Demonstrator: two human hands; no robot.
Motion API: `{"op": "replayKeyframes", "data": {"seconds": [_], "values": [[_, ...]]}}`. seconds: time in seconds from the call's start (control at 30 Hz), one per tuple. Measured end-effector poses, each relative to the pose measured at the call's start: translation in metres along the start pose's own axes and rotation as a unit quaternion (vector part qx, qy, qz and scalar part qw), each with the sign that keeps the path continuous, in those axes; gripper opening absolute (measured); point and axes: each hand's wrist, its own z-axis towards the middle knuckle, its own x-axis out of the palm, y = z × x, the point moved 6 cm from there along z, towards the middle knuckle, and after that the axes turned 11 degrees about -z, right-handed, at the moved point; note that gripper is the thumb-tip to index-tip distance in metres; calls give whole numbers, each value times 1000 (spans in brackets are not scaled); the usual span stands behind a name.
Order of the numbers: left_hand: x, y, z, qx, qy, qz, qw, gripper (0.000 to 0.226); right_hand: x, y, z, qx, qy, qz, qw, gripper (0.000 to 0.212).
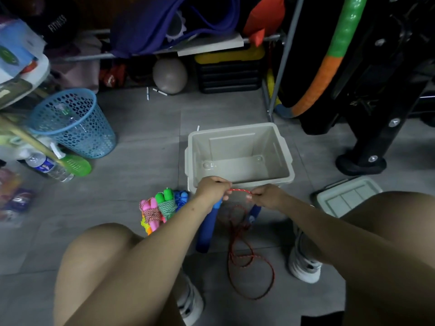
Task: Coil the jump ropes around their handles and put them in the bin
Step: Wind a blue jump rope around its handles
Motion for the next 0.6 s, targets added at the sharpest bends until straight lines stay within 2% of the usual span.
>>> {"op": "replayKeyframes", "data": {"seconds": [0.17, 0.27, 0.37, 0.47, 0.53, 0.6], "values": [[1, -12, -5, 5, 20, -52, 998, 16, -21, 5, -6, -5, -58, 107, 993, 28], [3, -22, -15, 5, 56, -73, 996, 12, -41, 21, -19, -25, -92, 164, 982, 27], [5, -41, -28, 17, 109, -88, 990, 9, -68, 40, -37, -59, -116, 149, 980, 33], [2, -57, -36, 46, 144, -46, 988, 10, -93, 54, -58, -99, -146, 101, 979, 40], [-10, -64, -34, 69, 92, -20, 993, 11, -102, 54, -68, -103, -140, 95, 980, 40], [-29, -68, -27, 77, -2, -53, 996, 16, -102, 49, -71, -99, -94, 78, 988, 39]]}}
